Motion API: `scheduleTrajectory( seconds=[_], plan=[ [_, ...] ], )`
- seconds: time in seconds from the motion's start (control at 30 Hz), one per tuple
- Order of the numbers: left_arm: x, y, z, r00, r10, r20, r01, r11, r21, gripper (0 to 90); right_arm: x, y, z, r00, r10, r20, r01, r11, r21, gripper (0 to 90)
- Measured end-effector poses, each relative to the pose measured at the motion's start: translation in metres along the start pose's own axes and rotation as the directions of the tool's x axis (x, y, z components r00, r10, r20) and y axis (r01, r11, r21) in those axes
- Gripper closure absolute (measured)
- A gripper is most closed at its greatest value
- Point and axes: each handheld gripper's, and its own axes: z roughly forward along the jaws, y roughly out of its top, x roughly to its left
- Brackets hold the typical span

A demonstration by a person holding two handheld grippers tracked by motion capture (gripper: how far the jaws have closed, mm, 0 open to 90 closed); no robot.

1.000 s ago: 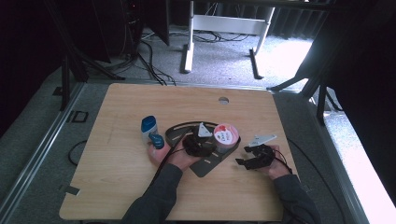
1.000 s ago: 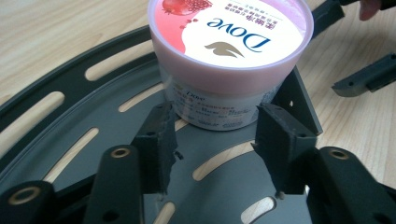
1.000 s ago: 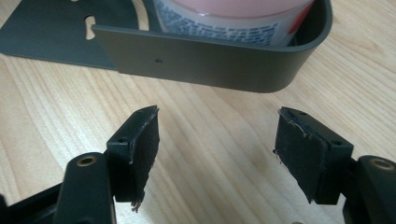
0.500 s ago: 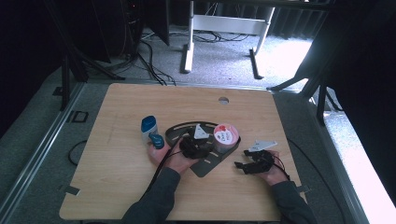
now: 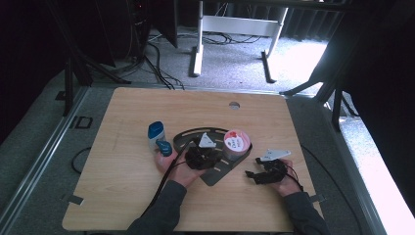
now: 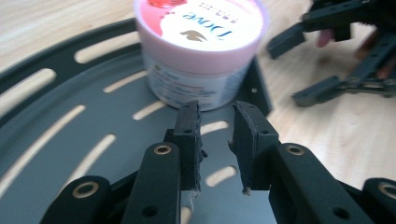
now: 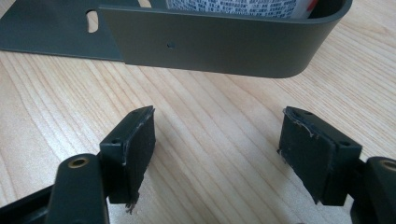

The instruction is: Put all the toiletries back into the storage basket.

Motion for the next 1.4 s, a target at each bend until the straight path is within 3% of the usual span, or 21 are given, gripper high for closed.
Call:
scheduleTrajectory(
  seconds=[0.2,0.4,0.63,0.77,0.93,1.1,1.3,1.4],
  plan=[
    [-0.003,-0.002,-0.005,0.9999,0.015,-0.002,-0.015,0.9997,0.020,72.7,0.001,-0.001,0.000,1.0000,0.004,0.003,-0.004,1.000,-0.004,26.6],
    [-0.008,-0.006,-0.011,0.9975,0.062,-0.034,-0.062,0.9981,-0.004,72.9,0.003,-0.002,0.000,1.0000,0.006,0.004,-0.006,1.000,-0.014,26.5],
    [-0.007,-0.011,-0.019,0.9985,0.052,-0.015,-0.053,0.9984,-0.023,75.9,0.003,-0.004,0.000,0.9999,0.009,0.009,-0.009,1.000,-0.028,25.7],
    [-0.007,-0.015,-0.022,0.9976,0.068,-0.013,-0.069,0.9972,-0.029,77.0,0.004,-0.004,0.000,0.9999,0.010,0.009,-0.010,0.999,-0.033,25.4],
    [-0.005,-0.019,-0.027,0.9996,0.029,0.005,-0.029,0.9989,-0.036,78.6,0.004,-0.005,0.000,0.9999,0.009,0.009,-0.009,0.999,-0.035,25.0],
    [-0.006,-0.022,-0.031,0.9992,0.035,0.017,-0.035,0.9986,-0.039,78.6,0.004,-0.005,0.000,0.9999,0.009,0.008,-0.009,0.999,-0.039,24.8],
    [-0.007,-0.022,-0.035,0.9995,-0.008,0.030,0.008,0.9998,0.018,78.5,0.004,-0.005,0.000,0.9999,0.008,0.009,-0.008,0.999,-0.041,24.7],
    [-0.007,-0.023,-0.037,0.9991,-0.019,0.039,0.018,0.9997,0.015,78.5,0.004,-0.005,0.001,0.9999,0.008,0.009,-0.008,0.999,-0.041,24.7]
  ],
)
